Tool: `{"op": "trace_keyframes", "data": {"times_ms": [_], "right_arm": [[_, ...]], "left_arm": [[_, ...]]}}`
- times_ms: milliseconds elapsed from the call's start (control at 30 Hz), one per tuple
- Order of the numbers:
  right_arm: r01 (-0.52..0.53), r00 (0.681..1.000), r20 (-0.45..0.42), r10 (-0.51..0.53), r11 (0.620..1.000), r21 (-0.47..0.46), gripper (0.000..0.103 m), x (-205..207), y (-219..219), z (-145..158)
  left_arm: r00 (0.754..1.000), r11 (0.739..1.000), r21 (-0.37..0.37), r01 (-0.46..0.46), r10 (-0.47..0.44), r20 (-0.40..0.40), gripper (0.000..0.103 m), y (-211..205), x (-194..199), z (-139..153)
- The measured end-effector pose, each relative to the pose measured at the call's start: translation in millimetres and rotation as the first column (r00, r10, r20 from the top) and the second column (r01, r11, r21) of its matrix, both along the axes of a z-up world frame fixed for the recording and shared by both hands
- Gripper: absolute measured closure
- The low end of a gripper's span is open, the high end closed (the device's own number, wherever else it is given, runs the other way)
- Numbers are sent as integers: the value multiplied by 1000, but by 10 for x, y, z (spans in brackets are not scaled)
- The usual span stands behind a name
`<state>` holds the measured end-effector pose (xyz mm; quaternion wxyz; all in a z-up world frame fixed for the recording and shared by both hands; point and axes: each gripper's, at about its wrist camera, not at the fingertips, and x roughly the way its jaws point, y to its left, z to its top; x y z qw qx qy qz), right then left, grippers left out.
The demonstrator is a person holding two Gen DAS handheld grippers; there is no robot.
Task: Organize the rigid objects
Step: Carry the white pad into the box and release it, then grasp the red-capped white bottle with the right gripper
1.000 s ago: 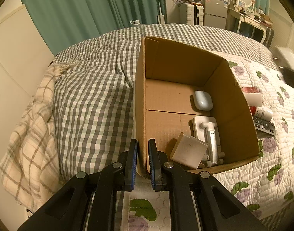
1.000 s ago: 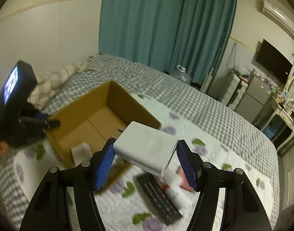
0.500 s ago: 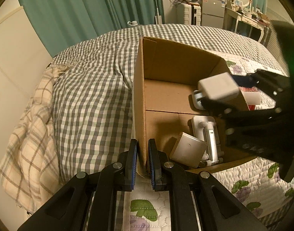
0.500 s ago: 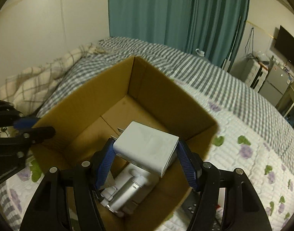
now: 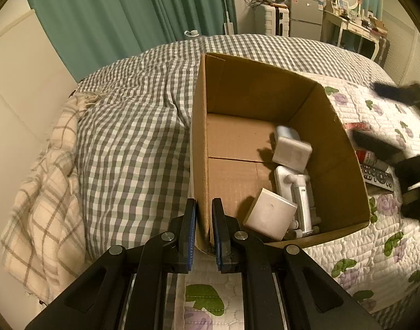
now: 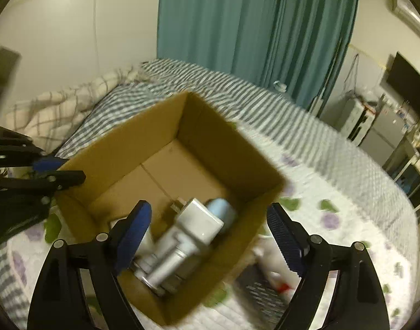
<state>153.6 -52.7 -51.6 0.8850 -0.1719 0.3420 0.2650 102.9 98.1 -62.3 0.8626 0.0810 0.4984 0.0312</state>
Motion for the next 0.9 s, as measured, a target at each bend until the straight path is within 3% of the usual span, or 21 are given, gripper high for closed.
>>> {"op": "trace_keyframes", "data": {"times_ms": [200, 333, 500, 767, 833, 900], "right_arm": [[73, 993, 98, -64, 993, -88, 17, -143, -709, 407], [132, 988, 87, -124, 987, -91, 17, -153, -1207, 409], [168, 986, -12, -169, 983, -70, 17, -124, -1564, -34], [182, 969, -159, -189, 981, -61, 17, 143, -1731, -680], [182, 963, -192, -189, 982, -51, 21, 219, -1751, -769], [167, 956, -236, -172, 985, -39, 33, 297, -1764, -872]], "left_arm": [[1000, 1000, -7, -7, 7, -1, 93, 10, 10, 8], [1000, 1000, -12, -9, 9, -3, 93, 16, 6, 11], [1000, 1000, -3, -11, 11, -4, 93, 17, 12, 8], [1000, 1000, 11, -21, 21, -8, 93, 6, 26, -13], [1000, 1000, 9, -23, 23, -8, 93, 6, 25, -14], [1000, 1000, 11, -23, 24, -10, 93, 2, 24, -20]]}}
